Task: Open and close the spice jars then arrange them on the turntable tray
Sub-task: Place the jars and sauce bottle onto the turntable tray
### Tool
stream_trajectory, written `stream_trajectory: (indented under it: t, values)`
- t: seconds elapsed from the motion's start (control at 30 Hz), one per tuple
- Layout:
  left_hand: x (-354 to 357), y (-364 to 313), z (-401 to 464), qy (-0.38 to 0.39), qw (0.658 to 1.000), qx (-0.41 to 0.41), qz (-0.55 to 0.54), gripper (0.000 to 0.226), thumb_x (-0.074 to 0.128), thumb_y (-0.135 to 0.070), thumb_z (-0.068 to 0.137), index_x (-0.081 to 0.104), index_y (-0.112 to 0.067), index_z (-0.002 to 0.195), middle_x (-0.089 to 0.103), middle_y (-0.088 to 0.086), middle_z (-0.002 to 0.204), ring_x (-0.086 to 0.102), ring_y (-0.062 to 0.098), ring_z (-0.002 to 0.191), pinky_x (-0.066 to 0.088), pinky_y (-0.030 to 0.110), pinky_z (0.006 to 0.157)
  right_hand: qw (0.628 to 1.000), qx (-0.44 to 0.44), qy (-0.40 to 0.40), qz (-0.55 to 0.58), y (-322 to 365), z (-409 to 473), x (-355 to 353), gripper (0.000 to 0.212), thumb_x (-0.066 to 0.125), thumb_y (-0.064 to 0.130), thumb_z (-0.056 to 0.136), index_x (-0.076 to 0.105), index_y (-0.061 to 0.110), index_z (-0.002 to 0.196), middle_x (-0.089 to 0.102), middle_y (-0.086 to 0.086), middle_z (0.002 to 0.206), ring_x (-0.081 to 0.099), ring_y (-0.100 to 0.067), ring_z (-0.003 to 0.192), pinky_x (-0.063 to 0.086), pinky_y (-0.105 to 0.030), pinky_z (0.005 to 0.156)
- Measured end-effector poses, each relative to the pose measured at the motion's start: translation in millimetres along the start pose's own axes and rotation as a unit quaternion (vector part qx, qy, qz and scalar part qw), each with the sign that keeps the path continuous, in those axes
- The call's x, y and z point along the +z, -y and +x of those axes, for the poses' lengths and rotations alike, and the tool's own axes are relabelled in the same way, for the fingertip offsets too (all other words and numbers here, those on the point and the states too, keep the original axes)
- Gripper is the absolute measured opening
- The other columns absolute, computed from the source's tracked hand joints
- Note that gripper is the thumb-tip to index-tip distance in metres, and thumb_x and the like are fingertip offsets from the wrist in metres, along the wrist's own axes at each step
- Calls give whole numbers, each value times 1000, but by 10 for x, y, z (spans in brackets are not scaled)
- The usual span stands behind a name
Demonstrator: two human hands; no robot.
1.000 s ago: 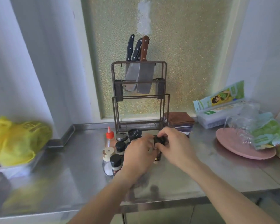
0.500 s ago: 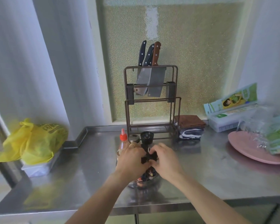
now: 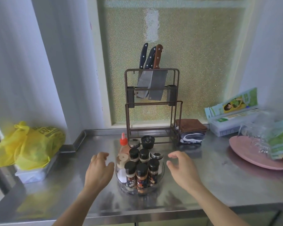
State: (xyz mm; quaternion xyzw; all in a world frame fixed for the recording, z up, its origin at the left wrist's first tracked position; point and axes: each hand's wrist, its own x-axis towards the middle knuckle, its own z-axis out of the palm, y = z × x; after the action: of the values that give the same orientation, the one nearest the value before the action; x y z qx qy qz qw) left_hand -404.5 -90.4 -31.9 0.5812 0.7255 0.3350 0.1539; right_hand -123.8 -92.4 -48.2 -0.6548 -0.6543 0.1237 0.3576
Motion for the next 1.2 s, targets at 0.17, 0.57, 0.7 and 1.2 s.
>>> stream_trajectory:
  t: [0.17,0.57,0.7,1.2]
  values:
    - [194,156,-24,160,979,-92,-82,71,67,-25,80,41,-14,145,53,9,142,72,28,95,58,43,88,978,149,91,111,-85,32,212,48,54,21,100,43,25,147,54,5,131,75,-17,76,60,-30,68]
    - [447,138,-71,201,952,-132,-191,54,51,2,88,38,-13,138,74,15,64,74,33,60,64,45,62,937,218,168,216,6,-3,494,49,44,6,100,39,20,146,66,-12,120,77,-30,67,65,-41,68]
    - [444,137,-107,172,959,-110,-197,50,52,1,88,45,-11,137,77,12,77,75,33,61,64,44,59,927,229,157,251,37,-19,505,47,45,2,100,43,20,144,52,-9,143,76,-34,64,65,-43,68]
    - [-33,444,286,116,967,-89,-211,42,51,-3,81,59,-22,119,67,-13,92,73,25,56,61,36,56,929,171,146,294,530,223,905,27,47,5,102,60,28,111,69,3,110,74,-37,58,63,-54,71]
